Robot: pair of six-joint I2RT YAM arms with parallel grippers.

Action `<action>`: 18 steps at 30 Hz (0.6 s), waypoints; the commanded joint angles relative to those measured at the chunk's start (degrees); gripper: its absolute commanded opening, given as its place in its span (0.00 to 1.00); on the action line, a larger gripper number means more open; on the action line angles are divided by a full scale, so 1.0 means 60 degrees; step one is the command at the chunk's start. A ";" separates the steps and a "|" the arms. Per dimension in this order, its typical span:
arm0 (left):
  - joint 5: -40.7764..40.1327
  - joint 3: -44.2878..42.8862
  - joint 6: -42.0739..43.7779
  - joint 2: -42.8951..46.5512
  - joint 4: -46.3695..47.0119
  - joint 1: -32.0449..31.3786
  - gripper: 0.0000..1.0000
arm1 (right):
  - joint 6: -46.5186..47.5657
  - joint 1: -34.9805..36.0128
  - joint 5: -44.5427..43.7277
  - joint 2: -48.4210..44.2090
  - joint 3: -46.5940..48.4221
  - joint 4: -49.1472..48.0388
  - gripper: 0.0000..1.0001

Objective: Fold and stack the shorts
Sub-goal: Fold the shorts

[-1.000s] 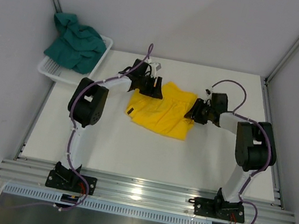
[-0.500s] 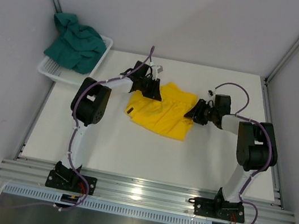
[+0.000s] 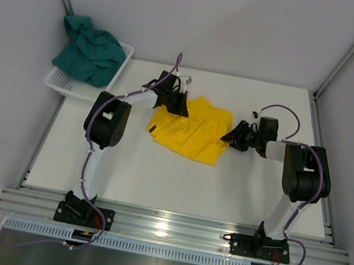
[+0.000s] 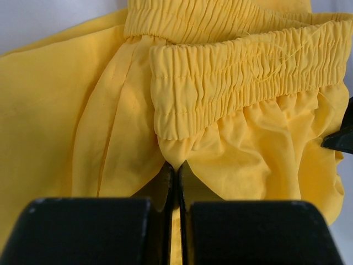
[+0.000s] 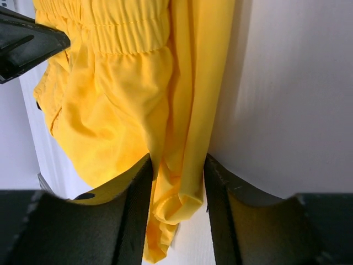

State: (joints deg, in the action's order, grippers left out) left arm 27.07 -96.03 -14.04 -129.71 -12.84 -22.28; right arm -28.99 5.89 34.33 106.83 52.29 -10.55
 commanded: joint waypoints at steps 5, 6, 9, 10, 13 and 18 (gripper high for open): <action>-0.0483 -0.0343 -0.0179 0.0744 -0.0204 0.0169 0.00 | -0.0411 -0.0161 0.0343 -0.0183 -0.0263 -0.0864 0.37; -0.0541 -0.0328 -0.0194 0.0759 -0.0233 0.0169 0.00 | -0.0426 -0.0161 0.0387 -0.0168 -0.0278 -0.0893 0.34; -0.0557 -0.0328 -0.0223 0.0788 -0.0248 0.0169 0.00 | -0.0529 -0.0191 0.0490 -0.0065 -0.0293 -0.1040 0.28; -0.0571 -0.0357 -0.0237 0.0788 -0.0262 0.0169 0.00 | -0.0558 -0.0205 0.0562 -0.0036 -0.0278 -0.1098 0.26; -0.0586 -0.0328 -0.0252 0.0774 -0.0262 0.0169 0.00 | -0.0661 -0.0220 0.0680 0.0096 -0.0322 -0.1216 0.19; -0.0718 -0.0343 -0.0223 0.0759 -0.0321 0.0169 0.00 | -0.0763 -0.0293 0.0724 0.0155 -0.0366 -0.1304 0.37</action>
State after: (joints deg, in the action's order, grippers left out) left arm 24.21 -96.03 -14.98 -129.32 -14.33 -21.82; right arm -33.32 4.69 37.60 107.31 50.57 -16.03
